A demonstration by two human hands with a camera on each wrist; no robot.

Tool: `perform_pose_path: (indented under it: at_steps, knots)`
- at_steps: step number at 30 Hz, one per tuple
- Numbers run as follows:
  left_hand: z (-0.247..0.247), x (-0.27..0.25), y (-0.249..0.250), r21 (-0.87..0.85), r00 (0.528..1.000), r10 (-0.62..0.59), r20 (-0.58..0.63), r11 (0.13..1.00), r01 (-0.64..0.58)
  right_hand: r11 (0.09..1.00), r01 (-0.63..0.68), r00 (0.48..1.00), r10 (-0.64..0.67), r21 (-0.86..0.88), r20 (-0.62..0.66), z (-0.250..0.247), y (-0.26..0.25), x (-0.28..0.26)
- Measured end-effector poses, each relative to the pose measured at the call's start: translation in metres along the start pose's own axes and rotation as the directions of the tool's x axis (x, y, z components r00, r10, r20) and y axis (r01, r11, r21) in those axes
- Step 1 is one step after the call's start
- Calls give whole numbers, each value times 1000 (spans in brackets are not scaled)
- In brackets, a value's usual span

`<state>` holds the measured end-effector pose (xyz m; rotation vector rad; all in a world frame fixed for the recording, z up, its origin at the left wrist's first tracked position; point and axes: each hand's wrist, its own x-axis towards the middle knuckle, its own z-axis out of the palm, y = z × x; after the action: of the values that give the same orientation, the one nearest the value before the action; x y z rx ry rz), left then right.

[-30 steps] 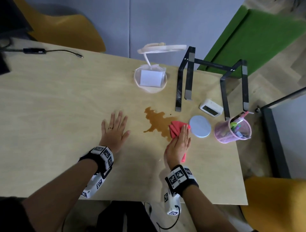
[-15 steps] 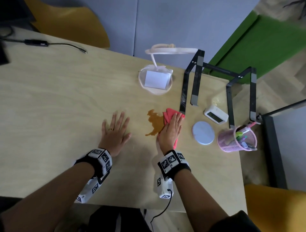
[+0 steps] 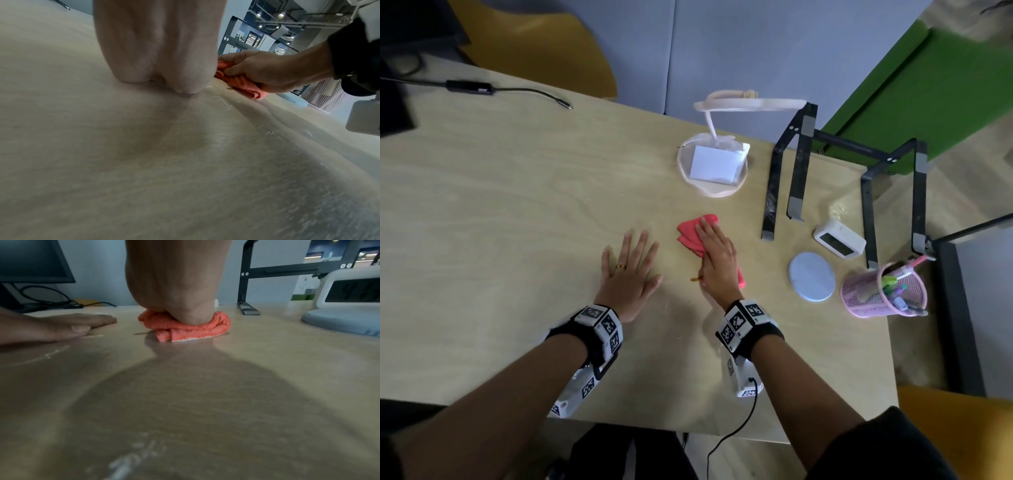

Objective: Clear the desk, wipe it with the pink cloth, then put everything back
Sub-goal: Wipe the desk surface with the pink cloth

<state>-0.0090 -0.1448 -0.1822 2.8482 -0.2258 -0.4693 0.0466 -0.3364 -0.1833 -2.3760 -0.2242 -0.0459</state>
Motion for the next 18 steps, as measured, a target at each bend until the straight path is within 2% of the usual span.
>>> perform_pose_path:
  at_steps: [5,9,18]
  knots:
    - [-2,1,1,5,1000,-11,24,1000,11,993,117,991,-118,13,64,0,3,-8]
    - [-3,0,1,11,999,-3,48,1000,2,984,168,983,-171,60,59,2,0,-24]
    - [-3,1,2,-62,999,0,32,998,2,986,119,987,-130,120,91,11,-12,-67]
